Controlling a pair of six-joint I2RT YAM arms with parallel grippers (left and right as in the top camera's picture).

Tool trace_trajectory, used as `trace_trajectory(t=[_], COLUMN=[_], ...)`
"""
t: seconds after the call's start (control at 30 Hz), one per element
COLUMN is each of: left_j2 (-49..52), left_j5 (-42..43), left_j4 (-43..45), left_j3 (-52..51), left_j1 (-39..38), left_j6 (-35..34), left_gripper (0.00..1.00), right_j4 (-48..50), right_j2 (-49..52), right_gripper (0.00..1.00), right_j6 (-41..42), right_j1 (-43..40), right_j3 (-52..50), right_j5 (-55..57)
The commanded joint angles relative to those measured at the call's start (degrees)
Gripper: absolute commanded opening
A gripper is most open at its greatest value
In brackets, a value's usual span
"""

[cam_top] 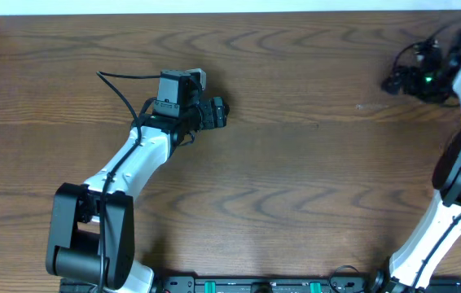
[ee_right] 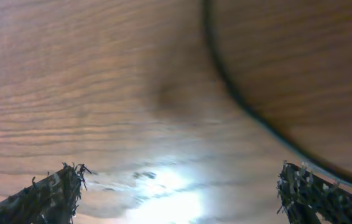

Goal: Untangle cables

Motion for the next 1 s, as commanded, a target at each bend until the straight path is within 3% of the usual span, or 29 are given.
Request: trace_trajectory(t=[0.0, 0.3, 0.5, 0.97], left_j2=[-1.2, -1.2, -1.2, -1.2], left_j5=[0.2, 0.2, 0.2, 0.2], left_j4=[0.0, -0.1, -0.1, 0.0], left_j3=[0.8, 0.8, 0.8, 0.8], left_j1=[0.0, 0.0, 0.0, 0.0], left_j6=[0.1, 0.1, 0.1, 0.1], left_gripper=[0.84, 0.84, 0.84, 0.85], right_j4=[1.4, 6.2, 7.2, 13.0], right_j2=[-0.5, -0.5, -0.6, -0.7], right_gripper=[0.99, 0.99, 0.97, 0.98], right_j6=[-0.2, -0.3, -3.2, -6.3], right_j1=[2.3, 3.5, 3.4, 3.4], right_j3=[-2.6, -7.0, -5.6, -3.7], right_j5=[2.4, 7.7, -1.9, 0.0])
